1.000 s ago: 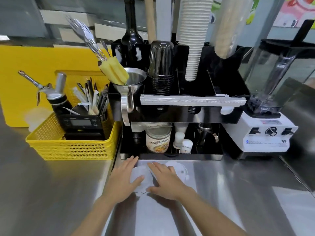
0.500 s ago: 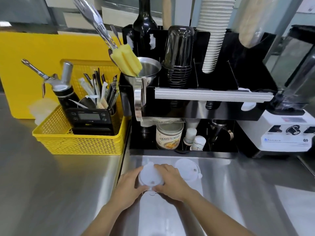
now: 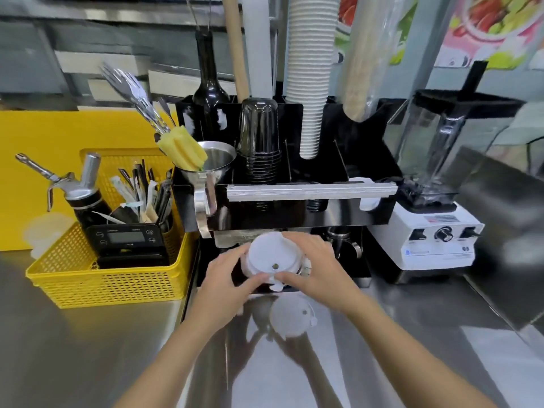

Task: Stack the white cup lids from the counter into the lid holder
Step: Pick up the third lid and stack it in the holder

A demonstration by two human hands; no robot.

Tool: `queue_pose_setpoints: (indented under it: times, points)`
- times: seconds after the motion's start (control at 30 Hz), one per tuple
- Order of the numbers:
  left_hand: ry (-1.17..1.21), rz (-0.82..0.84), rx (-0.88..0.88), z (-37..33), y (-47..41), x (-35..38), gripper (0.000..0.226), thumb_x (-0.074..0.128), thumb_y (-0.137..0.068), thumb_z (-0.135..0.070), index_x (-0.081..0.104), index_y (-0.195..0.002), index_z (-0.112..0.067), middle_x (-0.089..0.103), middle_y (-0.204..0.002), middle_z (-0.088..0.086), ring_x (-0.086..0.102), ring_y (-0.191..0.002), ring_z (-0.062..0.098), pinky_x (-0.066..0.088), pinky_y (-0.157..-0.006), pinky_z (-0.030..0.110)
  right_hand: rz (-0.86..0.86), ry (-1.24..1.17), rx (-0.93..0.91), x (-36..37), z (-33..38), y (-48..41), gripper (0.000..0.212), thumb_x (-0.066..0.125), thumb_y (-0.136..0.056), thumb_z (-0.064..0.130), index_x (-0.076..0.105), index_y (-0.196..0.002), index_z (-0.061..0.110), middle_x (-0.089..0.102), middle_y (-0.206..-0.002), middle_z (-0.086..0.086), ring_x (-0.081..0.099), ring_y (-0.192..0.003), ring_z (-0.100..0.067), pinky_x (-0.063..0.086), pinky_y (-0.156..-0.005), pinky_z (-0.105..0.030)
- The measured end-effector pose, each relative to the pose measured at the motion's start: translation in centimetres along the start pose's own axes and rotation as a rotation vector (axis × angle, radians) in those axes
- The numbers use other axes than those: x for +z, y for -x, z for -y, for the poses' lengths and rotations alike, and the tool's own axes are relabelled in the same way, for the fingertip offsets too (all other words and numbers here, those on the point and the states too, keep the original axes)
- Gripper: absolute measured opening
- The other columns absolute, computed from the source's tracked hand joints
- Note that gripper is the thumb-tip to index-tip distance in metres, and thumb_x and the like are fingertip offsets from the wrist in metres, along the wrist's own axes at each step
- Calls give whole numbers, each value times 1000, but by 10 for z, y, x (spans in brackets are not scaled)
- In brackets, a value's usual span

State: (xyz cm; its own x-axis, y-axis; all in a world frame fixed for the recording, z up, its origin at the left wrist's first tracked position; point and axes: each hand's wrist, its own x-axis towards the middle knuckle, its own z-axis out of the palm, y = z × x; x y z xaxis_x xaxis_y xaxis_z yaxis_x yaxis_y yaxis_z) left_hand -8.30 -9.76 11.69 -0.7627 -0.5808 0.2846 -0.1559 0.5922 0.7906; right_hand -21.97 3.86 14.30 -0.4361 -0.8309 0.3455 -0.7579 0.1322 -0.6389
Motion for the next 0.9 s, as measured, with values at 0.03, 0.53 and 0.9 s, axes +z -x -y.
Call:
queue_pose_setpoints:
  times: [0.03,0.53,0.9]
  points:
    - [0,1,26,-10,-8,1,64,61,-70,-62,44,-127,-39,49,-131,-13,38,-126,14,35,-106,46,-22,6,-2,-12,1,-2,59,69,-75,40,42,-126,33,45,-126,16,31,-118,-4,24,-102,-31]
    - [-80,96,387,-146,-150,42,49,62,-80,-47,52,-123,-25,60,-124,-6,47,-117,16,34,-105,42,-253,76,73,-178,-32,-55,56,73,-71,41,49,-122,31,50,-121,14,41,-122,-18,30,-106,-46]
    - [-207,161,369,-144,-205,79,53,58,-83,-45,47,-128,-19,59,-123,1,48,-116,21,37,-100,39,-181,144,181,-201,-81,-91,56,69,-74,44,48,-125,32,51,-123,11,21,-116,-17,24,-91,-34]
